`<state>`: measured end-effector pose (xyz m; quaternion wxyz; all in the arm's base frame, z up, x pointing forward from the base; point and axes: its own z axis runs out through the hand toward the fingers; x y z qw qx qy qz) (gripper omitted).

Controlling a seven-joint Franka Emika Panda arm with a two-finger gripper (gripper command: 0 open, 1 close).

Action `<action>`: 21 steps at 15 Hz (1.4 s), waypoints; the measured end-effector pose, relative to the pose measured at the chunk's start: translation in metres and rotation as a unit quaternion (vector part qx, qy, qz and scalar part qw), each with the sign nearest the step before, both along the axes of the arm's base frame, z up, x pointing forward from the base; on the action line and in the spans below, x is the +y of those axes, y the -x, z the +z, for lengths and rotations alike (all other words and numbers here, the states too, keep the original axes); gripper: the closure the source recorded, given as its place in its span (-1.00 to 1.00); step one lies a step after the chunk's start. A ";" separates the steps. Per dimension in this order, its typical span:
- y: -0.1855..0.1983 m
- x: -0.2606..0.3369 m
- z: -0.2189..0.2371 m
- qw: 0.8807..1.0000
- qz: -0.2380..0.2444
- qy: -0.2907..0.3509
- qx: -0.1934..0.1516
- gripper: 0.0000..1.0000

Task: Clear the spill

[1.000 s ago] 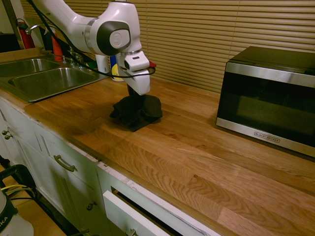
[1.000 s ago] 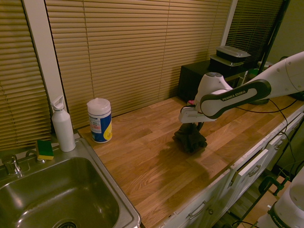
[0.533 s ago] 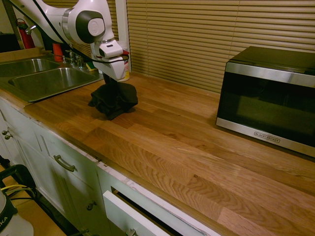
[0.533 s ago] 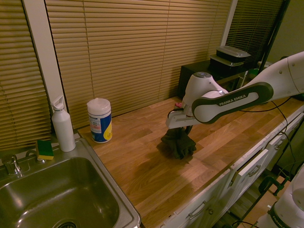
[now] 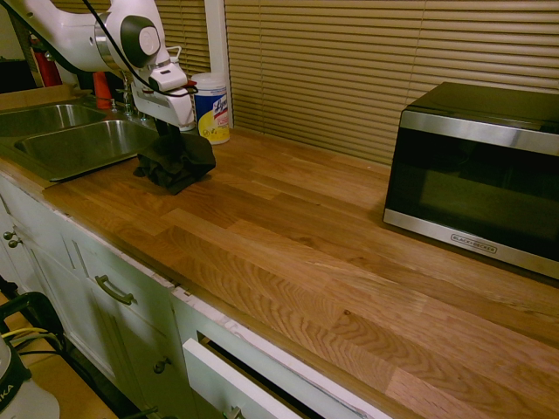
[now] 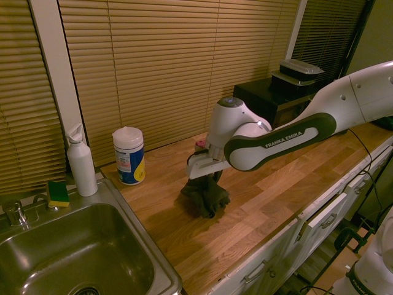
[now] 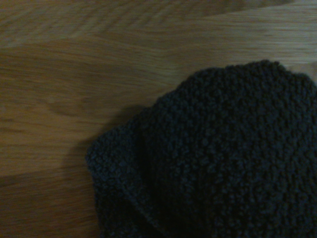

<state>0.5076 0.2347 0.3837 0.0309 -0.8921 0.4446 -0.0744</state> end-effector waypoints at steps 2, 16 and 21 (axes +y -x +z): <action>-0.005 0.024 -0.005 1.000 0.012 0.001 -0.002 1.00; 0.000 0.064 -0.014 1.000 0.024 0.011 -0.001 -1.00; 0.001 0.062 -0.012 1.000 0.021 0.014 0.002 -1.00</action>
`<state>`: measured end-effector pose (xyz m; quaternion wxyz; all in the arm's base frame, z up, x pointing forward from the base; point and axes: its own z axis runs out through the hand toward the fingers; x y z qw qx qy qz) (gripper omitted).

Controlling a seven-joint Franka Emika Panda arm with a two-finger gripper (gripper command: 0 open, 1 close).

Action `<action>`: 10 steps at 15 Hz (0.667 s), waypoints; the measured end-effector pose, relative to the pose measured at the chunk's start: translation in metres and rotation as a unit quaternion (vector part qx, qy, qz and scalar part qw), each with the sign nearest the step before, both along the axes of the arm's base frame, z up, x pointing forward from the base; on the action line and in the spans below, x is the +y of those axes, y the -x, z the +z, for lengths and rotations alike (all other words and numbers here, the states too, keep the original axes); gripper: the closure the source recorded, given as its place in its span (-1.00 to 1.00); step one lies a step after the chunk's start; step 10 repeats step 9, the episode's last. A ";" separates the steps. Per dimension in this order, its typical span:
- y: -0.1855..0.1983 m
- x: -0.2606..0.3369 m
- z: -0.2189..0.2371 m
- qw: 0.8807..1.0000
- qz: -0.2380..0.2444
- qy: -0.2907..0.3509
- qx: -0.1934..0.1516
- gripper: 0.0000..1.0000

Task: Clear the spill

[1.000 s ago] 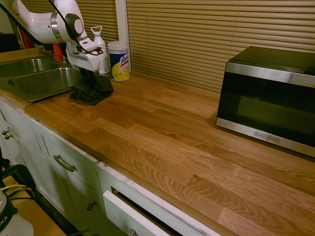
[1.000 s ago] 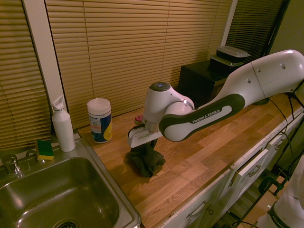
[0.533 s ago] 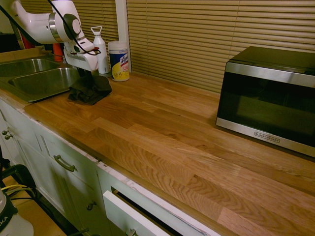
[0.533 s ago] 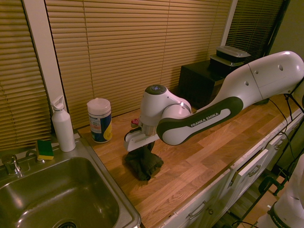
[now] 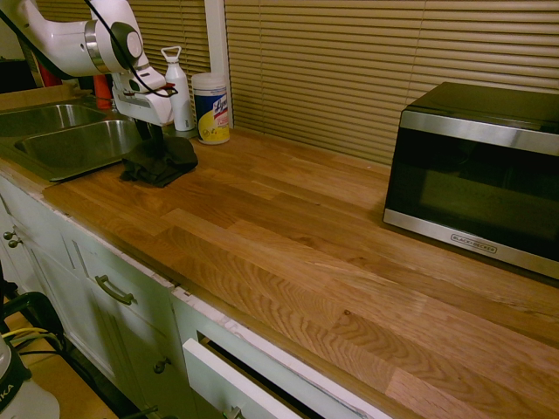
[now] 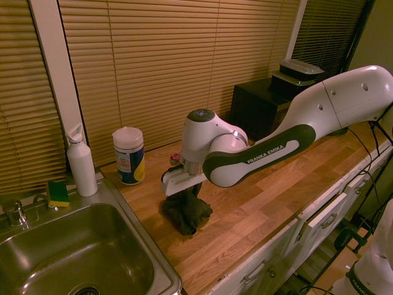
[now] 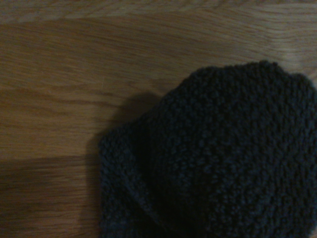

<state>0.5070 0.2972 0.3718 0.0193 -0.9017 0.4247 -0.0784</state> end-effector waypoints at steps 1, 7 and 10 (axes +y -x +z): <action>0.000 0.000 0.002 1.000 0.000 0.000 -0.002 -1.00; 0.016 -0.003 0.047 1.000 -0.003 0.001 -0.026 -1.00; 0.034 -0.006 0.069 0.999 -0.008 0.003 -0.039 -1.00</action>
